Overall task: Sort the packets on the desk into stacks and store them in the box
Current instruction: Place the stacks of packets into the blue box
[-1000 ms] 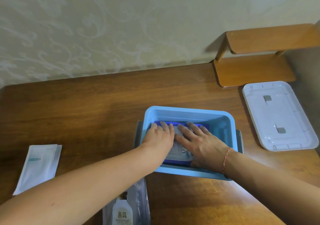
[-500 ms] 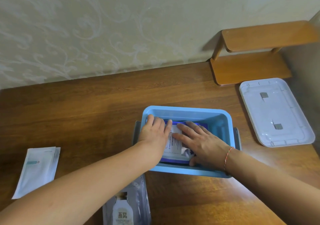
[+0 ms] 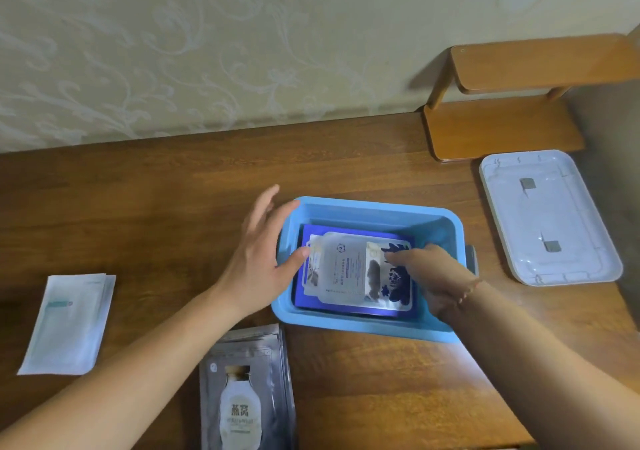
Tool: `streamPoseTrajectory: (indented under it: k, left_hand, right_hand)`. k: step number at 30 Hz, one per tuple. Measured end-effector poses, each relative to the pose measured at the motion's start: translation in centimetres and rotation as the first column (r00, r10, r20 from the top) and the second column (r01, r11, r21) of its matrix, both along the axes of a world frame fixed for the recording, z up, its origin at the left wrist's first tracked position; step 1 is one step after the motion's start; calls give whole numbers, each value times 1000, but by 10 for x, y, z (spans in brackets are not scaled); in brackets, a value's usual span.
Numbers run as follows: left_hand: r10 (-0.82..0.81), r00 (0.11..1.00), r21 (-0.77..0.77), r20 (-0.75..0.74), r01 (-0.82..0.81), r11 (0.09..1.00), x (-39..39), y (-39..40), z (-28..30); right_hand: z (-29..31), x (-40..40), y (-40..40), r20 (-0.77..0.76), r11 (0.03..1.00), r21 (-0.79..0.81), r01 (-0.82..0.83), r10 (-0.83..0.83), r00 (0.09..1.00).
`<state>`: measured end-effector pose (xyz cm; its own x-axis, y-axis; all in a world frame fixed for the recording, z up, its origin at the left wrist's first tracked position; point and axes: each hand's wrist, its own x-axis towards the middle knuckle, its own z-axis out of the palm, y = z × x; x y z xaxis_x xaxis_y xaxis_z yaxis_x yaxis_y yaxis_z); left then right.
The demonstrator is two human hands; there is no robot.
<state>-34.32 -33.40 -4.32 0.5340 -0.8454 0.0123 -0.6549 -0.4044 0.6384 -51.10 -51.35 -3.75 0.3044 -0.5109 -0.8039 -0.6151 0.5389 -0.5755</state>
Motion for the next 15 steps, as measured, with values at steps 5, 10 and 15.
streamPoseTrajectory:
  k: [5,10,15]
  left_hand:
    - [-5,994,-35,-110,2,999,-7,-3,-17]
    - [-20,998,-33,-63,18,999,-9,-4,-18]
    - [-42,999,8,17,42,999,-1,0,-9]
  right_hand:
    - [-14,5,2,-36,991,125,-48,53,998]
    - [-19,1,11,-44,981,20,-192,193,980]
    - [-2,-13,12,-16,965,-24,-260,260,965]
